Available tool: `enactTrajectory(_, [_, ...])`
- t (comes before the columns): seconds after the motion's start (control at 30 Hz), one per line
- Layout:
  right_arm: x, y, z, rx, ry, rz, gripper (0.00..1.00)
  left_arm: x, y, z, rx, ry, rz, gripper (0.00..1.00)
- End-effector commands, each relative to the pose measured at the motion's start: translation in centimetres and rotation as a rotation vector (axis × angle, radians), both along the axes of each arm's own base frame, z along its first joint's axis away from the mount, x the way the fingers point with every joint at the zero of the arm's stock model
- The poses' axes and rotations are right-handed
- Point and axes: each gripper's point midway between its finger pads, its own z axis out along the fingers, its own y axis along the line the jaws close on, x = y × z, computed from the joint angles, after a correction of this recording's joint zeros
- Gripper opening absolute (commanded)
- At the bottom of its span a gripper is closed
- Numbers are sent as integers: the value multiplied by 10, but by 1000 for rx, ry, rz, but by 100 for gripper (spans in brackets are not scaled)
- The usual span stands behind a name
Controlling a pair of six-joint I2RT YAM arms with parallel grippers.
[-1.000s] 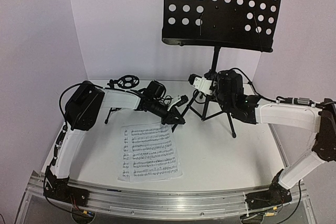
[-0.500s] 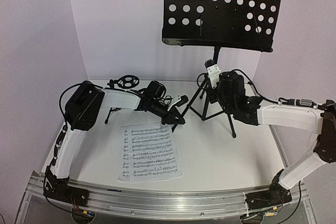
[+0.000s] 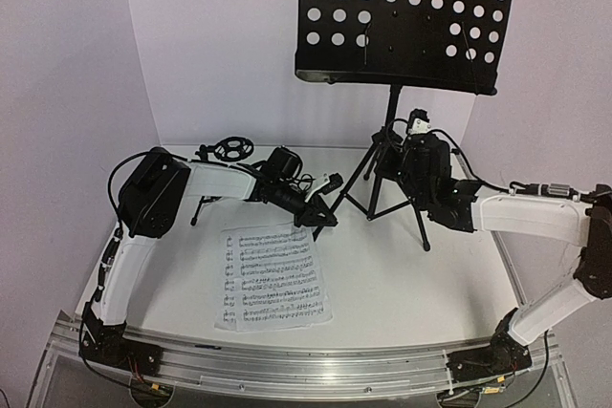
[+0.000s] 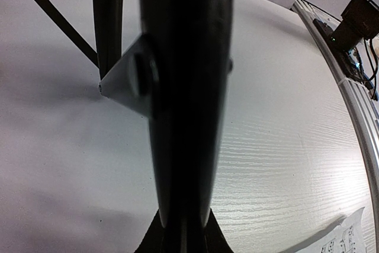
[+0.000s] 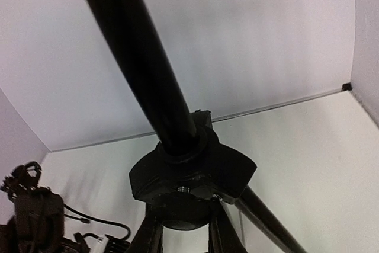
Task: Set up the instrument practice props
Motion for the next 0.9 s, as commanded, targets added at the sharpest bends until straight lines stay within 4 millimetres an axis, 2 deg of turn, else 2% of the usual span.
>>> enactTrajectory(0.0, [-8, -3, -42, 310, 162, -33, 0, 8, 5, -21, 44, -5, 20, 0])
enactTrajectory(0.17, [-7, -8, -47, 627, 199, -84, 0, 8, 5, -21, 43, -7, 20, 0])
enactTrajectory(0.33, [-3, -3, -44, 836, 197, -94, 0, 7, 5, -22, 44, -6, 20, 0])
enactTrajectory(0.47, [0, 3, -33, 793, 176, -47, 0, 8, 5, -21, 44, -7, 21, 0])
enactTrajectory(0.63, [-7, 2, -32, 710, 180, -12, 1, 10, 5, -12, 30, -9, 18, 0])
enactTrajectory(0.87, [-26, 4, -45, 437, 319, 54, 18, 25, 4, 14, 6, -21, 48, 42])
